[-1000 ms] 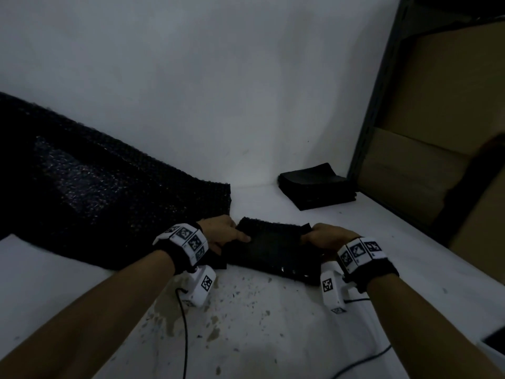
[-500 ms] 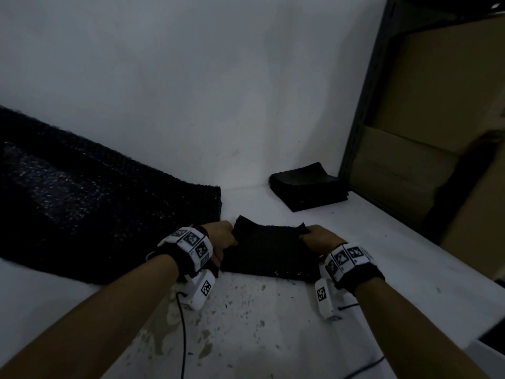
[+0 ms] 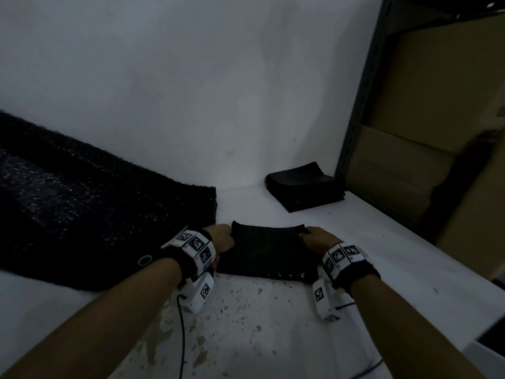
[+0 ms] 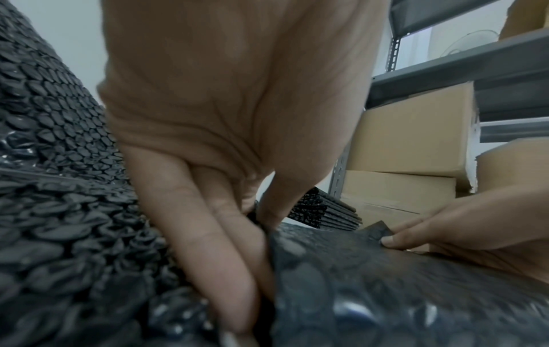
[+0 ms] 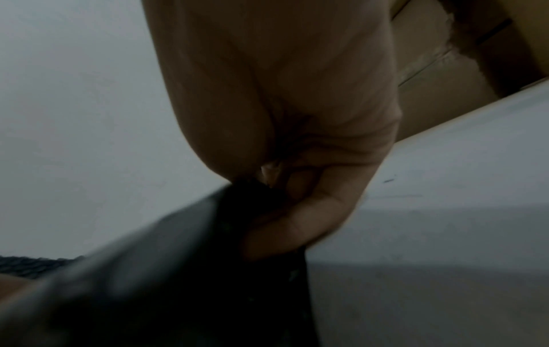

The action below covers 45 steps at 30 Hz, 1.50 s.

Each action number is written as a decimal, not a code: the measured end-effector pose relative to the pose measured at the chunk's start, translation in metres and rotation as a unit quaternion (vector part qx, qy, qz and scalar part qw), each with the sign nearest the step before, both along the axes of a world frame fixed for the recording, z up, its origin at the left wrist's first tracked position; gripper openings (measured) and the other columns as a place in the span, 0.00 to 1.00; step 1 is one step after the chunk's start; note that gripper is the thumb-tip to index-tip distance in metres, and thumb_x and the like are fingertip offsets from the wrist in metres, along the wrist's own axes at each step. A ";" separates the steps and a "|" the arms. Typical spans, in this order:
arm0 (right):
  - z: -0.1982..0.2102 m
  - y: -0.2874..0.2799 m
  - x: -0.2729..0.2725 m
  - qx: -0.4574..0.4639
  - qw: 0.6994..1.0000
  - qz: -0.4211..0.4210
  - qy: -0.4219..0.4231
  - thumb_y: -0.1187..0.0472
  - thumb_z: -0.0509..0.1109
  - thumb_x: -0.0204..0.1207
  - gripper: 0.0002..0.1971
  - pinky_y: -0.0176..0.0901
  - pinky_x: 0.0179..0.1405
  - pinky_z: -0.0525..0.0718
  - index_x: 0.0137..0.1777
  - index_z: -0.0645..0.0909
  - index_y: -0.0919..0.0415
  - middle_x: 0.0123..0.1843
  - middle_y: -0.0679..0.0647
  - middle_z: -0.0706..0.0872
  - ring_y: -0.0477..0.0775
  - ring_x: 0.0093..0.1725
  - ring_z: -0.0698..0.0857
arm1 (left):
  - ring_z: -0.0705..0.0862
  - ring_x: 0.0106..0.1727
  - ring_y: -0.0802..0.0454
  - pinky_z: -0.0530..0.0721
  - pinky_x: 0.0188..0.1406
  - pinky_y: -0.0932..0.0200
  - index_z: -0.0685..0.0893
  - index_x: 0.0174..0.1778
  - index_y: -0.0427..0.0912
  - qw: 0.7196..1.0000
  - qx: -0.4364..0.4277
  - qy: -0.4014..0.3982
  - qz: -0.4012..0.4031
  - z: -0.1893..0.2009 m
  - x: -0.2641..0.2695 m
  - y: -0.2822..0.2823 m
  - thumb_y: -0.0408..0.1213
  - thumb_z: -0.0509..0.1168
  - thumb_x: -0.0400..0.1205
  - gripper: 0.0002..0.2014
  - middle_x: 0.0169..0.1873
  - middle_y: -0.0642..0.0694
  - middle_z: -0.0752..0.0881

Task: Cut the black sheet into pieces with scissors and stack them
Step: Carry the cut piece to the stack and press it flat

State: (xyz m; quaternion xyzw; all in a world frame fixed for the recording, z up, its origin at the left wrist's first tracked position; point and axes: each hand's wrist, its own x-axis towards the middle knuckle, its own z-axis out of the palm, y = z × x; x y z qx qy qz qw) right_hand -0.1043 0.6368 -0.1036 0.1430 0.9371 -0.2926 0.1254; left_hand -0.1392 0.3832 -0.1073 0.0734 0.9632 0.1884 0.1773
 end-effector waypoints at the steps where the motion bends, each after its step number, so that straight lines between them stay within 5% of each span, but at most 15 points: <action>1: 0.001 0.000 0.000 0.003 1.000 0.001 -0.003 0.54 0.56 0.90 0.23 0.41 0.68 0.73 0.80 0.70 0.64 0.78 0.63 0.75 0.61 0.74 0.77 | 0.83 0.67 0.39 0.80 0.64 0.52 0.82 0.69 0.33 1.000 -0.006 0.005 -0.003 -0.001 -0.001 0.001 0.35 0.59 0.88 0.17 0.66 0.35 0.84; 7: 0.004 -0.006 0.001 0.038 0.999 -0.022 -0.006 0.52 0.63 0.87 0.26 0.42 0.66 0.76 0.76 0.72 0.71 0.76 0.66 0.77 0.63 0.73 0.78 | 0.82 0.68 0.40 0.78 0.66 0.52 0.82 0.69 0.33 0.999 -0.031 0.027 -0.011 -0.004 -0.004 0.003 0.37 0.59 0.88 0.17 0.67 0.36 0.84; 11: 0.014 -0.016 0.006 0.114 0.993 -0.008 -0.002 0.37 0.70 0.79 0.55 0.49 0.75 0.74 0.86 0.41 0.72 0.83 0.67 0.65 0.63 0.79 0.71 | 0.81 0.69 0.40 0.78 0.67 0.52 0.81 0.70 0.33 0.999 -0.038 0.027 -0.013 -0.004 -0.004 0.002 0.36 0.58 0.88 0.17 0.67 0.36 0.83; 13: 0.019 -0.020 0.011 0.159 0.987 0.034 0.015 0.32 0.74 0.71 0.64 0.57 0.77 0.74 0.87 0.34 0.65 0.84 0.68 0.62 0.65 0.81 0.69 | 0.82 0.68 0.39 0.79 0.66 0.52 0.82 0.69 0.33 0.999 -0.040 0.027 -0.015 -0.005 -0.004 0.003 0.36 0.58 0.88 0.17 0.67 0.35 0.84; 15: 0.027 -0.027 0.018 0.179 0.978 0.101 0.019 0.29 0.76 0.66 0.63 0.63 0.78 0.71 0.88 0.42 0.56 0.85 0.66 0.57 0.67 0.83 0.62 | 0.82 0.68 0.40 0.78 0.66 0.52 0.82 0.69 0.33 0.998 -0.045 0.032 -0.014 -0.004 -0.003 0.003 0.36 0.59 0.88 0.17 0.66 0.36 0.84; 17: 0.034 -0.037 0.025 0.187 0.966 0.178 -0.004 0.27 0.77 0.63 0.55 0.65 0.73 0.74 0.83 0.54 0.49 0.82 0.61 0.61 0.65 0.79 0.66 | 0.81 0.68 0.40 0.77 0.66 0.52 0.82 0.69 0.34 0.998 -0.053 0.037 -0.016 0.000 0.001 0.005 0.37 0.58 0.88 0.17 0.66 0.36 0.84; 22: 0.028 -0.041 0.033 0.245 0.936 0.250 -0.041 0.30 0.79 0.62 0.54 0.59 0.69 0.76 0.84 0.56 0.41 0.83 0.53 0.65 0.62 0.78 0.70 | 0.80 0.70 0.41 0.76 0.64 0.56 0.79 0.71 0.32 0.996 -0.078 0.034 -0.037 0.007 0.006 0.006 0.40 0.58 0.90 0.18 0.70 0.36 0.81; 26: 0.028 -0.037 0.036 0.230 0.941 0.245 -0.033 0.32 0.81 0.61 0.52 0.58 0.69 0.76 0.82 0.59 0.38 0.82 0.51 0.66 0.60 0.78 0.69 | 0.77 0.71 0.42 0.80 0.67 0.55 0.61 0.81 0.29 0.996 -0.069 0.005 -0.047 0.022 0.015 0.006 0.64 0.69 0.78 0.49 0.74 0.37 0.75; 29: 0.028 -0.038 0.037 0.229 0.942 0.244 -0.030 0.31 0.81 0.61 0.51 0.58 0.68 0.76 0.82 0.60 0.38 0.82 0.52 0.66 0.61 0.78 0.69 | 0.75 0.72 0.38 0.83 0.66 0.45 0.46 0.84 0.31 0.988 -0.109 0.089 -0.069 0.022 0.021 0.005 0.66 0.80 0.63 0.68 0.75 0.33 0.70; 32: 0.027 -0.038 0.037 0.226 0.943 0.242 -0.027 0.32 0.81 0.60 0.51 0.59 0.69 0.76 0.82 0.60 0.38 0.82 0.52 0.66 0.61 0.78 0.70 | 0.72 0.67 0.42 0.83 0.60 0.45 0.66 0.74 0.43 0.978 -0.037 0.160 -0.132 0.018 0.025 0.008 0.61 0.83 0.61 0.51 0.65 0.40 0.72; 34: 0.025 -0.038 0.038 0.220 0.945 0.241 -0.025 0.32 0.81 0.61 0.51 0.59 0.70 0.75 0.82 0.61 0.38 0.83 0.51 0.65 0.61 0.79 0.69 | 0.78 0.57 0.48 0.81 0.49 0.58 0.75 0.65 0.46 0.980 0.049 0.110 -0.160 0.019 0.031 0.011 0.56 0.81 0.68 0.35 0.51 0.50 0.78; 36: 0.025 -0.037 0.039 0.215 0.946 0.242 -0.024 0.32 0.81 0.61 0.50 0.60 0.72 0.74 0.82 0.61 0.37 0.83 0.50 0.63 0.60 0.80 0.68 | 0.78 0.50 0.53 0.76 0.40 0.69 0.78 0.67 0.48 0.980 0.065 0.041 -0.181 0.019 0.037 0.011 0.51 0.80 0.73 0.29 0.46 0.53 0.79; 38: 0.026 -0.034 0.040 0.213 0.945 0.244 -0.039 0.32 0.81 0.62 0.50 0.60 0.73 0.73 0.82 0.60 0.35 0.85 0.49 0.61 0.59 0.81 0.67 | 0.80 0.51 0.50 0.73 0.38 0.73 0.77 0.71 0.49 0.981 0.045 0.007 -0.187 0.020 0.039 0.010 0.49 0.78 0.76 0.29 0.54 0.45 0.84; 40: 0.030 -0.031 0.040 0.214 0.944 0.245 -0.065 0.33 0.82 0.61 0.51 0.60 0.75 0.73 0.82 0.59 0.32 0.86 0.49 0.60 0.60 0.82 0.66 | 0.82 0.62 0.41 0.75 0.47 0.64 0.76 0.74 0.50 0.983 0.025 -0.006 -0.182 0.024 0.039 0.010 0.47 0.77 0.77 0.30 0.64 0.39 0.83; 45: 0.044 -0.015 0.043 0.248 0.938 0.213 -0.114 0.42 0.84 0.66 0.51 0.56 0.72 0.74 0.85 0.58 0.39 0.83 0.55 0.64 0.62 0.80 0.69 | 0.80 0.68 0.35 0.81 0.53 0.56 0.73 0.77 0.49 0.984 0.003 -0.037 -0.172 0.029 0.038 0.013 0.43 0.77 0.77 0.33 0.69 0.33 0.80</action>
